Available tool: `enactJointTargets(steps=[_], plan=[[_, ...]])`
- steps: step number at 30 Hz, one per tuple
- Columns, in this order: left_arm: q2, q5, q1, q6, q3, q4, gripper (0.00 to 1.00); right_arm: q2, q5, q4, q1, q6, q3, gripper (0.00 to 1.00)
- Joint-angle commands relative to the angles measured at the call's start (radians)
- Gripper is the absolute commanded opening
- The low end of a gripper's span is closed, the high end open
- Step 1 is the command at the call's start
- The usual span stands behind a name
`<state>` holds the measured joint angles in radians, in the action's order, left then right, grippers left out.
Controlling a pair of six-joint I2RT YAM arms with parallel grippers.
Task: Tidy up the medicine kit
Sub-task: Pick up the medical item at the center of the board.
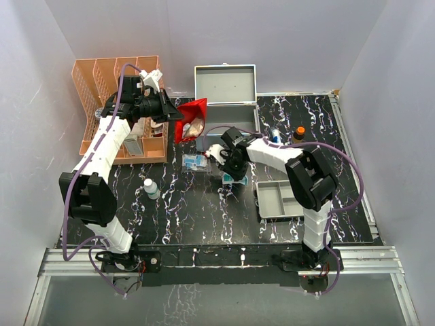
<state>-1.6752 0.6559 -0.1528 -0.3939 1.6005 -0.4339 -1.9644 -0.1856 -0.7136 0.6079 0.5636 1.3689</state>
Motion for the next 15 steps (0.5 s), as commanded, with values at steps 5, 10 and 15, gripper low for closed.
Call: enactJointTargets(steps=[5, 10, 15], plan=[[0.046, 0.040, -0.002, 0.001, 0.002, 0.012, 0.00, -0.034, 0.036, 0.002, 0.007, -0.051, -0.047, 0.00], [0.043, 0.033, -0.002, 0.010, 0.004, -0.001, 0.00, 0.056, -0.017, -0.022, -0.003, -0.150, 0.042, 0.00], [0.035, 0.023, -0.002, 0.009, 0.008, 0.000, 0.00, 0.166, -0.029, -0.054, -0.017, -0.274, 0.171, 0.00]])
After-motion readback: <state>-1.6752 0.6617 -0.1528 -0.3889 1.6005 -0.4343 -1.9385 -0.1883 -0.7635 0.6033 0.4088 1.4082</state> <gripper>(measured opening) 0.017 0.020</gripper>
